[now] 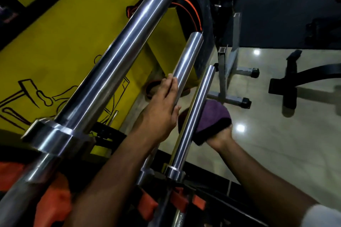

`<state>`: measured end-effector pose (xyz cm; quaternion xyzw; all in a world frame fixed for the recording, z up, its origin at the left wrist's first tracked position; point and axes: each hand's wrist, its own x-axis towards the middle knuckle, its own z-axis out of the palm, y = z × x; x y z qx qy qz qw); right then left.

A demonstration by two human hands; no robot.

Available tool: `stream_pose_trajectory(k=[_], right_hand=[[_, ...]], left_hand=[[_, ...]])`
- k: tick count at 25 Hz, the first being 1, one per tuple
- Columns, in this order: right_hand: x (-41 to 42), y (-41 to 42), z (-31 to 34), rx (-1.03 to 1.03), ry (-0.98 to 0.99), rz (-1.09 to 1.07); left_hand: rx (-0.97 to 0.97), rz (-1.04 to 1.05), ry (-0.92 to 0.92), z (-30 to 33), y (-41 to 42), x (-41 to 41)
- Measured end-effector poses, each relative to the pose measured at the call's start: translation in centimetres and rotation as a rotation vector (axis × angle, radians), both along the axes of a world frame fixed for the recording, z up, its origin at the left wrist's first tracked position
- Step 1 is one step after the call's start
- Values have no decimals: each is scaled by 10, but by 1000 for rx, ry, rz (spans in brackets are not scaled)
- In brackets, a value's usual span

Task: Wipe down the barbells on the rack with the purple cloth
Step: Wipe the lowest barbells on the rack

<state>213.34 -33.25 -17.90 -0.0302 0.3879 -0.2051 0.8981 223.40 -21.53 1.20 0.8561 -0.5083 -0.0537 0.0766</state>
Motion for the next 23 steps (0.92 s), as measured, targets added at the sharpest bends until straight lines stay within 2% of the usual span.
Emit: stream_pose_trajectory(k=[3,6,12,15,17,19,23], right_hand=[[56,-19,12,-44,14,-26],[74,-26,8,-84,62,9],[35,48,-12,-126,75,93],[52,15,-7,-128,160,52],[73,-29,4,-108,87,-27],[80,-37,6,-210,64,-17],[46,11,-11,-264,65,190]], left_hand=[[-24,-21,11,-2,2,0],[-83,-39,51,-1,1,1],[-110,-30,98,-1,2,3],[-135,-14,105,-2,4,2],[-140,-6,100,-2,3,3],[-134,0,100,2,2,6],[-131,-12,145,2,5,4]])
